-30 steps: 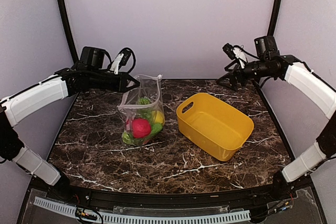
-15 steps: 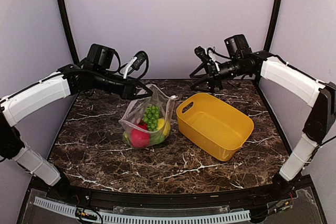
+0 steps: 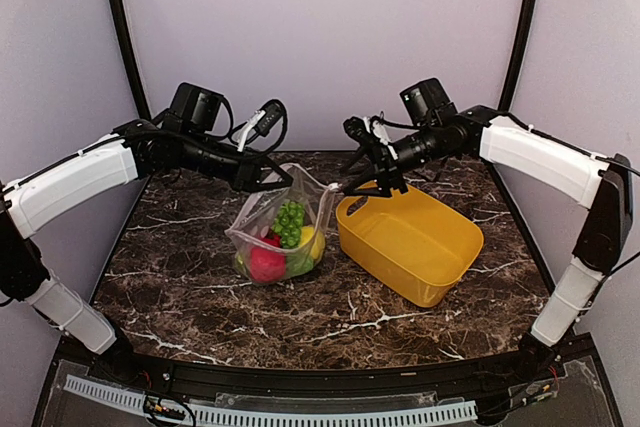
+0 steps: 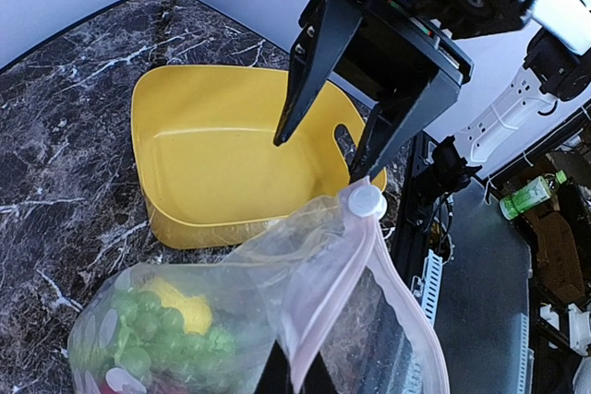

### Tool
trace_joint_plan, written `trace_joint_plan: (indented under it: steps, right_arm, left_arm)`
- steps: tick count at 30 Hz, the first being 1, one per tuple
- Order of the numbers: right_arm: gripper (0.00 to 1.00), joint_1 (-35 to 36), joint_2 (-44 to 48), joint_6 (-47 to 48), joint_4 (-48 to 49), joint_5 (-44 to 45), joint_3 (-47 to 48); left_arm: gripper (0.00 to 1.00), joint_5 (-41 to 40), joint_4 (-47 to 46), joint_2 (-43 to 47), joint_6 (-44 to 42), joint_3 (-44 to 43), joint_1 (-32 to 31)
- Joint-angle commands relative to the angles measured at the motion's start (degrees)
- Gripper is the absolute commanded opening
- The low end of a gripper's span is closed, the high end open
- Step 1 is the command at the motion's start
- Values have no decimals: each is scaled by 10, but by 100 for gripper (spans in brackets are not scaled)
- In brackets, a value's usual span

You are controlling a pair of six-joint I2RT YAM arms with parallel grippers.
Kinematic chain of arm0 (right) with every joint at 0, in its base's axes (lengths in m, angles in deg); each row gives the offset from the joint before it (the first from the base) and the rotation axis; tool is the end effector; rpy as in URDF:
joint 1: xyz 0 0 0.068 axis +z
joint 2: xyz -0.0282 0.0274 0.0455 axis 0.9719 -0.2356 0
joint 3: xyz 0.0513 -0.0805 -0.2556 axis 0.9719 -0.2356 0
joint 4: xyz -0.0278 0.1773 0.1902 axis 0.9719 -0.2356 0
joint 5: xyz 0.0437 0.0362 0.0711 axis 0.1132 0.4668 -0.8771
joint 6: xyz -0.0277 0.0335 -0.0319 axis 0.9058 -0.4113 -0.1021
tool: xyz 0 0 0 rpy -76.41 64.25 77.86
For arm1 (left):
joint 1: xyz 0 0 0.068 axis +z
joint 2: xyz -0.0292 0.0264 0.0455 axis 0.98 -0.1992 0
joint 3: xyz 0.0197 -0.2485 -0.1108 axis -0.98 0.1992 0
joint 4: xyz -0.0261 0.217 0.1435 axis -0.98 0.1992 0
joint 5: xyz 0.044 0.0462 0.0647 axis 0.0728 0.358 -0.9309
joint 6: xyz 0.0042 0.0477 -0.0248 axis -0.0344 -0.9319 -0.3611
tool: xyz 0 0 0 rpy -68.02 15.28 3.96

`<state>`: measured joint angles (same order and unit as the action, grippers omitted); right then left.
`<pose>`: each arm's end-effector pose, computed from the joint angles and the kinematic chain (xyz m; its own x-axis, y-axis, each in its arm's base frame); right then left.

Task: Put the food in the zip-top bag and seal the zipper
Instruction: Pass from the left arm to the right

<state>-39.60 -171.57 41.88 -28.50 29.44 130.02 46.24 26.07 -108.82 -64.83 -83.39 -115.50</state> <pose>0.2817 0.2436 0.3439 0.1193 -0.4318 -0.8941 -0.9918 -0.0943 -0.0869 0.2504 -0.2159 0.3654 -0.4821 0.2706 -0.8333 0.8570 0.3434 -0.3843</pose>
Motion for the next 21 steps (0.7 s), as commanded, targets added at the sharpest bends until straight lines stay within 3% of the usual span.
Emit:
trace_joint_plan:
  steps: [1,4,7,16,21]
  right_arm:
    - [39,9,8,-2,17,34,-13]
    - [31,16,-2,-8,25,38,-10]
    - [30,22,-8,-12,31,35,-9]
    - [33,35,-9,-5,30,26,-20]
    - [40,36,-7,17,14,0,-26]
  left_arm:
    - [1,8,9,3,-11,-17,-1]
    - [1,5,9,2,-10,-17,-1]
    - [1,-1,12,2,-12,-17,-1]
    - [1,-9,13,0,-12,-16,-1]
    - [1,-12,12,0,-14,-15,-1]
